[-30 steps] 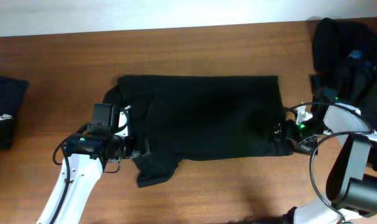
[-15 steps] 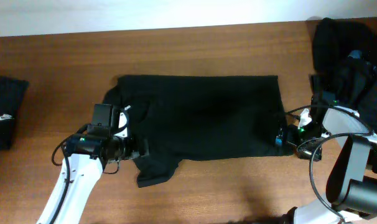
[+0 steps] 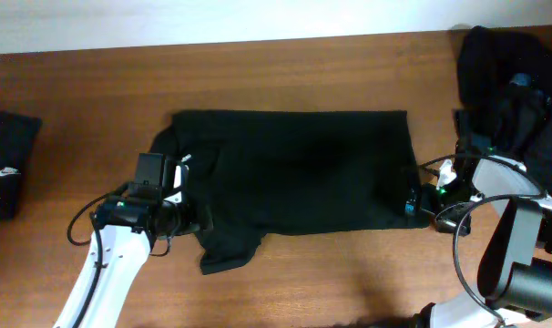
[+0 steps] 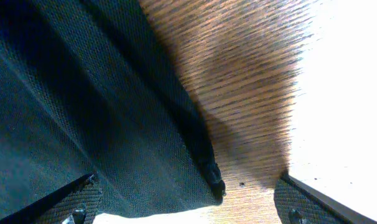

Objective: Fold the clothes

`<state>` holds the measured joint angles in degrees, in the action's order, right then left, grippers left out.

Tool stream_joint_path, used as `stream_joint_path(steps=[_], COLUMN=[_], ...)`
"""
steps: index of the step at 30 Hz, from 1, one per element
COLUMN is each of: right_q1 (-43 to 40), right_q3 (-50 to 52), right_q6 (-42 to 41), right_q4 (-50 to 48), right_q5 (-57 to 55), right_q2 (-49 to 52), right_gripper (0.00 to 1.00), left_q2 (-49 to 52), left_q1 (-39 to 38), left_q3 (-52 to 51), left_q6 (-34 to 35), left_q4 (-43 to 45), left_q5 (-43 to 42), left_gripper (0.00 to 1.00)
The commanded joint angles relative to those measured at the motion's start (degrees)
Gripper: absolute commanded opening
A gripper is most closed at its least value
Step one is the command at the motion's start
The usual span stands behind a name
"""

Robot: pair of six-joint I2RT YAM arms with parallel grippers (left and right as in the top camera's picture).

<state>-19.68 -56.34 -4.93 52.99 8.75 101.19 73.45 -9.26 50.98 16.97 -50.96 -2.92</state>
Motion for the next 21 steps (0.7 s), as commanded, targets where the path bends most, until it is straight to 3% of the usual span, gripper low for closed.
stream_joint_path(steps=[1,7,10,21], right_q1=[-0.17,-0.15,-0.15,3.65], right_q3=[1.81,1.81,1.81,1.81], right_q6=[0.63,0.61,0.61,0.61], right_q4=[-1.05,-0.98,-0.74,-1.07], right_q5=[1.09,1.14,1.16,1.51], right_q2=[0.98,0.98,0.98,0.98], right_gripper=[0.93,0.88,0.76,0.64], left_q2=[0.0,0.0,0.0,0.0], left_q1=[-0.11,-0.13,-0.13,-0.13], left_q3=[-0.33,-0.33,-0.33,-0.33], left_q6=[0.17,0.15,0.15,0.17], left_q4=[-0.07,-0.31,-0.59,-0.55], left_q5=[0.83,0.81,0.81,0.83], left_gripper=[0.99,0.99,0.99,0.99])
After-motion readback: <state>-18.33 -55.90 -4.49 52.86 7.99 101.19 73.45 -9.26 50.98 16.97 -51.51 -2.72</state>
